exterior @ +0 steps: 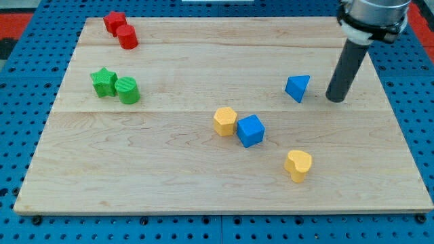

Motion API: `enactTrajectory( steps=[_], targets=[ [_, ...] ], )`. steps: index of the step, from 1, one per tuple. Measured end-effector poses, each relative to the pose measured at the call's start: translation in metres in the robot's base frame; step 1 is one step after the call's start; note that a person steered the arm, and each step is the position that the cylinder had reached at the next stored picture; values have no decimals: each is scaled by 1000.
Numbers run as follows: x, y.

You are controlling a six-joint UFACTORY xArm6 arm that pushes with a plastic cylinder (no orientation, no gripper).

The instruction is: Push the blue triangle towards the red circle

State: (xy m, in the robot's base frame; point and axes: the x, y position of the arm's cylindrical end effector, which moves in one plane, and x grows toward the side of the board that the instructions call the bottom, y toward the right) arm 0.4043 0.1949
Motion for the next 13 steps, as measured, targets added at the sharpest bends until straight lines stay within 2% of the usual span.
enactTrajectory(
  steps=[1,2,3,4,5,6,7,8,9,10,11,12,13],
  targets=[
    [-14,-99],
    [25,-101],
    [-5,-166],
    [-71,-195],
    [-25,-182],
    [-2,-178],
    [-37,-152],
    [-81,-197],
    [-55,-195],
    [-53,-171],
    [-90,-106],
    [-104,-121],
    [-116,-208]
  ],
)
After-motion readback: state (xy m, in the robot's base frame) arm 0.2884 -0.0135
